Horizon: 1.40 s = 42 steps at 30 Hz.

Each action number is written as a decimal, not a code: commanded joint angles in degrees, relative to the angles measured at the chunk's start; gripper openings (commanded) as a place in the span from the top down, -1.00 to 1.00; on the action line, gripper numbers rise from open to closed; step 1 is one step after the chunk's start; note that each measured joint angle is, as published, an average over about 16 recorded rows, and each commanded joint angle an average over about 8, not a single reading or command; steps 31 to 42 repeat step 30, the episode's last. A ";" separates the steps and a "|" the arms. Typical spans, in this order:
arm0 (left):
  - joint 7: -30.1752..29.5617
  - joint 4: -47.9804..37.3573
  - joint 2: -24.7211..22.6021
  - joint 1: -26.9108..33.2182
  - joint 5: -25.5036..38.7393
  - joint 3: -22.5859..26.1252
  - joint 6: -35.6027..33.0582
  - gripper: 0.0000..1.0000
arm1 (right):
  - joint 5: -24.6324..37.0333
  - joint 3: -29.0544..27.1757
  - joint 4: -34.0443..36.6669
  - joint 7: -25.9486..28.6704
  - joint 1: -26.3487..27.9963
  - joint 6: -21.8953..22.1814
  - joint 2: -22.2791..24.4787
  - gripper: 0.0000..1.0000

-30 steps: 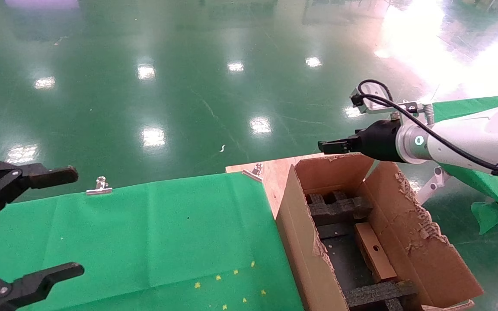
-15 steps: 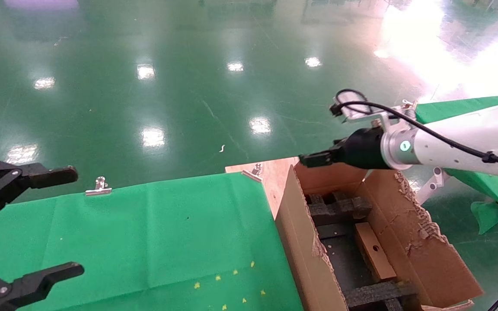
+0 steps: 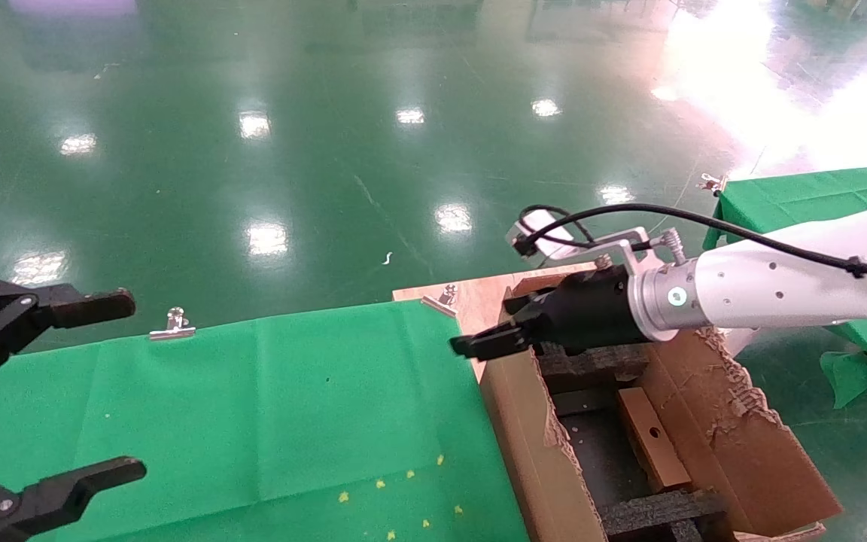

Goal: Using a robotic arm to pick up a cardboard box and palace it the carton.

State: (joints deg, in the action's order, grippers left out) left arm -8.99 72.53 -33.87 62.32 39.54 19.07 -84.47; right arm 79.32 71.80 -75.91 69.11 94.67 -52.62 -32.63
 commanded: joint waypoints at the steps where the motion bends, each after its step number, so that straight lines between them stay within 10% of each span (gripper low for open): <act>1: 0.00 0.00 0.00 0.00 0.00 0.00 0.00 -1.00 | -2.18 -3.25 0.14 -3.40 -1.93 -1.92 -0.14 -1.00; 27: 0.01 0.00 0.01 0.01 -0.02 0.03 0.01 -1.00 | -30.54 -45.47 1.90 -47.58 -26.99 -26.96 -1.95 -1.00; 42: 0.01 0.00 0.01 0.01 -0.02 0.03 0.01 -1.00 | -32.18 -47.92 2.00 -50.14 -28.45 -28.41 -2.05 -1.00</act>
